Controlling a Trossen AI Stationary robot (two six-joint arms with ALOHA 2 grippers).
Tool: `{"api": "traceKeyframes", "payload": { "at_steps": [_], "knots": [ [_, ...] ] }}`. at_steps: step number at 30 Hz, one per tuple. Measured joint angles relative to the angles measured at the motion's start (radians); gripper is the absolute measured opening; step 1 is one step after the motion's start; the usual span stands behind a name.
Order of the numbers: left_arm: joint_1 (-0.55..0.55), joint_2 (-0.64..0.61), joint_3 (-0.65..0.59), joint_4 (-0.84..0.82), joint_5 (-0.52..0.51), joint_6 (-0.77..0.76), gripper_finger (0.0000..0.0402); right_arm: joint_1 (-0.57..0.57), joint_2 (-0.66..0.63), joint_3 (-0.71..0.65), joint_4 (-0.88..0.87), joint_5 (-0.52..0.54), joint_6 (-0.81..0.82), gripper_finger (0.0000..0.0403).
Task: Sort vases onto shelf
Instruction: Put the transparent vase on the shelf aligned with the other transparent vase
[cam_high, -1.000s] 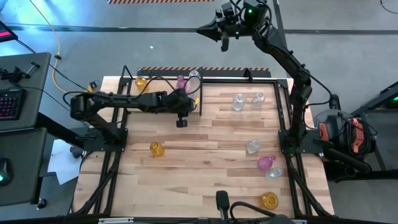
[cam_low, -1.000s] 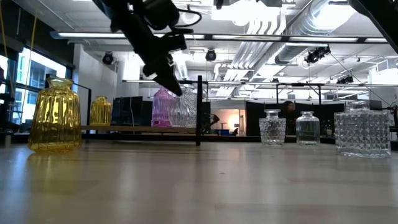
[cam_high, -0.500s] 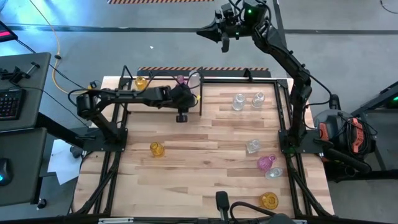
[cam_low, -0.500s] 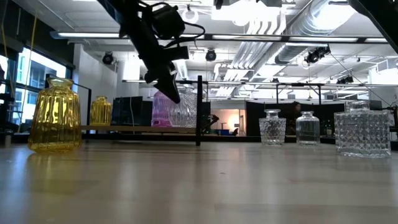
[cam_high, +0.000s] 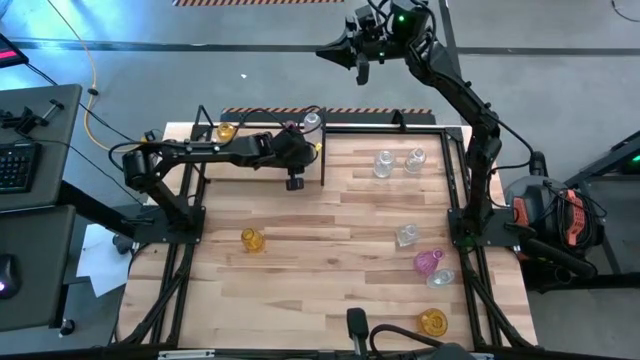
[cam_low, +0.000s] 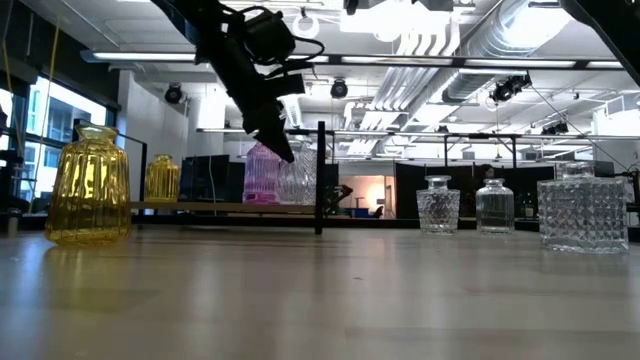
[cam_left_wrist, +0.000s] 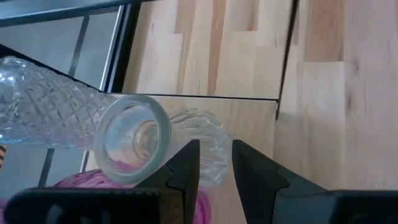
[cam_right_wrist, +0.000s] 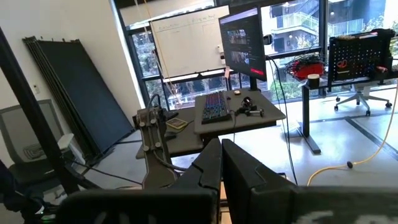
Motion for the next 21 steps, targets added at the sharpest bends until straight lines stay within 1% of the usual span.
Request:
{"api": "traceKeyframes", "payload": {
  "at_steps": [4,8,21],
  "knots": [
    [-0.001,0.0,0.0,0.0,0.006,-0.01,0.0087,0.0,0.0,0.0,0.0,-0.007,0.0,0.0],
    [-0.011,0.0,-0.001,0.011,0.034,-0.03,0.0087,0.0,0.0,0.0,0.0,-0.007,0.0,0.0],
    [-0.016,0.051,-0.001,0.036,0.029,-0.01,0.0087,0.0,0.0,0.0,0.0,-0.015,0.001,0.0]
  ]
}}
